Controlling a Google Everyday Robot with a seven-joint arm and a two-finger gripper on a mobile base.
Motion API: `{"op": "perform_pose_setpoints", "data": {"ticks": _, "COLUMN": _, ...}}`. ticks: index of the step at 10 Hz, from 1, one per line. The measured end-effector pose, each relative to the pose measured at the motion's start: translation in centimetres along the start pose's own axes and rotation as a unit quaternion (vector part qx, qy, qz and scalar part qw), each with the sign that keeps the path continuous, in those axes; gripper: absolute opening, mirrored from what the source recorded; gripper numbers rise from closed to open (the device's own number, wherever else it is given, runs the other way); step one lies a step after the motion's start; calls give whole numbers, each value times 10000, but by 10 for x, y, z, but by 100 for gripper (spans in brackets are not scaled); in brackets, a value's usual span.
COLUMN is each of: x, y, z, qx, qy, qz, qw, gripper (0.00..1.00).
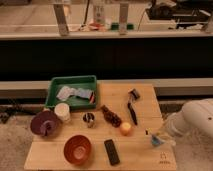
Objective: Place banana in plastic cup
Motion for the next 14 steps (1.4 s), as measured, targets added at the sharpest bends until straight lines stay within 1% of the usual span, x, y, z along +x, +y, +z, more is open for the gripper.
{"op": "perform_pose_setpoints", "data": {"ticks": 2, "x": 2, "y": -1, "z": 18, "qx": -4, "qy": 219, "qz": 74, "qw": 9997, "gripper": 45}}
{"op": "perform_pose_setpoints", "data": {"ticks": 3, "x": 3, "y": -1, "z": 24, "qx": -4, "qy": 280, "qz": 102, "qw": 9996, "gripper": 56}}
{"op": "perform_pose_setpoints", "data": {"ticks": 4, "x": 3, "y": -1, "z": 26, "qx": 3, "qy": 306, "qz": 127, "qw": 9995, "gripper": 63}}
{"op": "perform_pose_setpoints", "data": {"ticks": 5, "x": 2, "y": -1, "z": 28, "qx": 13, "qy": 336, "qz": 152, "qw": 9993, "gripper": 73}}
{"op": "perform_pose_setpoints", "data": {"ticks": 6, "x": 1, "y": 0, "z": 28, "qx": 38, "qy": 375, "qz": 164, "qw": 9992, "gripper": 79}}
{"op": "perform_pose_setpoints", "data": {"ticks": 9, "x": -1, "y": 1, "z": 27, "qx": 116, "qy": 528, "qz": 222, "qw": 9983, "gripper": 80}}
{"op": "perform_pose_setpoints", "data": {"ticks": 11, "x": -2, "y": 1, "z": 24, "qx": 158, "qy": 552, "qz": 276, "qw": 9980, "gripper": 80}}
{"op": "perform_pose_setpoints", "data": {"ticks": 12, "x": -2, "y": 0, "z": 23, "qx": 138, "qy": 528, "qz": 364, "qw": 9978, "gripper": 80}}
{"op": "perform_pose_setpoints", "data": {"ticks": 13, "x": -3, "y": -1, "z": 23, "qx": 48, "qy": 453, "qz": 554, "qw": 9974, "gripper": 80}}
{"op": "perform_pose_setpoints", "data": {"ticks": 14, "x": -3, "y": -2, "z": 22, "qx": -6, "qy": 375, "qz": 657, "qw": 9971, "gripper": 80}}
